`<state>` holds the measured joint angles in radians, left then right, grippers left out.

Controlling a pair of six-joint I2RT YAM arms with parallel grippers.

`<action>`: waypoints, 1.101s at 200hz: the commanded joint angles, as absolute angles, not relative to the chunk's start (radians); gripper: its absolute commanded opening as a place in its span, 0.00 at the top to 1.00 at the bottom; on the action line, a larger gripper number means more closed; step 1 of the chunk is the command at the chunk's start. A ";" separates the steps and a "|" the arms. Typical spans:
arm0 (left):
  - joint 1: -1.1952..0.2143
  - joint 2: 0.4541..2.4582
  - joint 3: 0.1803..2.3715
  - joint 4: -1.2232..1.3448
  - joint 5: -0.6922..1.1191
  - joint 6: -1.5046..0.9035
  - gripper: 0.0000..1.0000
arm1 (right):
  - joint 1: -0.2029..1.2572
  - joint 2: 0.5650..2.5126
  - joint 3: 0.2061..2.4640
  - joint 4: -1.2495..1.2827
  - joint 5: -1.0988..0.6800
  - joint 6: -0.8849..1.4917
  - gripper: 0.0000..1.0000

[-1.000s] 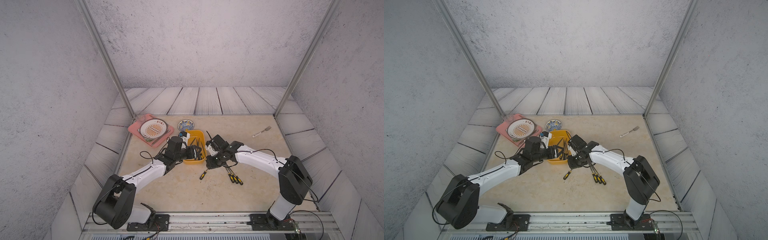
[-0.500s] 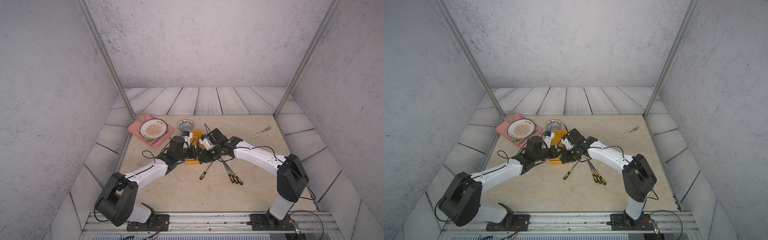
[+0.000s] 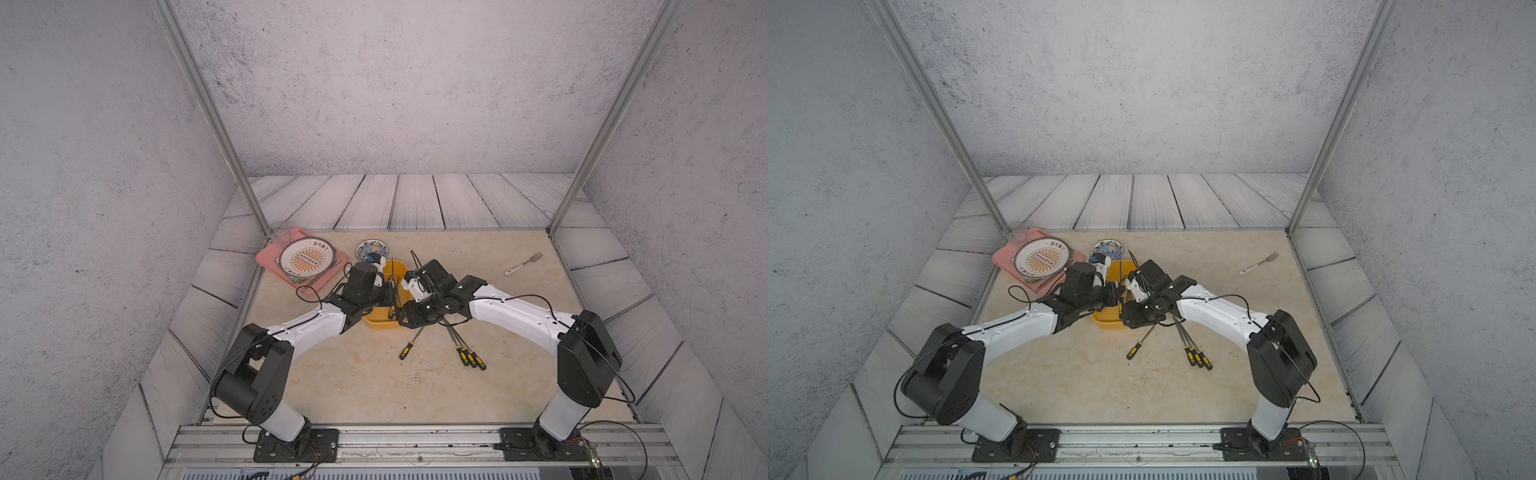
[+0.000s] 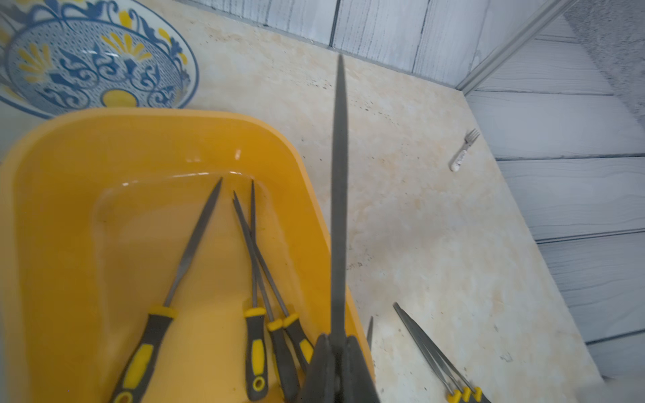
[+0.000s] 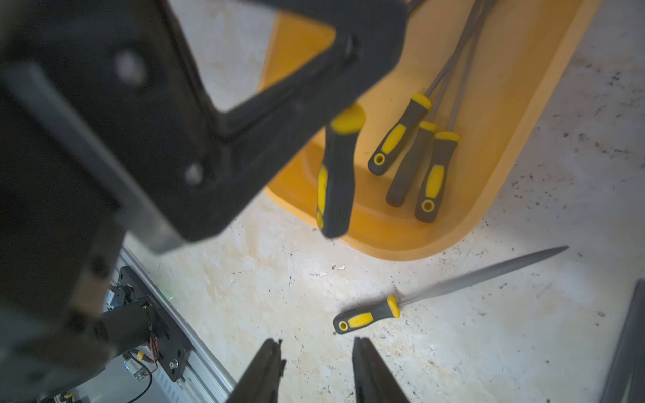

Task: Put the file tool into the storage box
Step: Place the file tool in the storage box, then pick up the file tool from the center of the board.

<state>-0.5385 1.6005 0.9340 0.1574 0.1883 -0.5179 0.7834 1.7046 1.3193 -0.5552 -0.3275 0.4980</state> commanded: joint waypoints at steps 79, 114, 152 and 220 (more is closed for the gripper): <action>-0.532 1.762 0.986 0.023 0.020 -0.487 0.55 | 0.788 1.712 1.226 -0.593 -0.268 0.517 0.48; -0.532 1.584 0.942 -0.079 -0.070 -0.573 0.54 | 0.801 1.805 1.282 -0.649 -0.290 0.515 0.39; -0.532 1.384 0.881 -0.157 -0.111 -0.594 0.54 | 0.841 1.882 1.336 -0.673 -0.287 0.529 0.37; -0.532 1.323 0.842 -0.190 -0.067 -0.599 0.54 | 0.930 1.994 1.412 -0.783 -0.094 0.628 0.37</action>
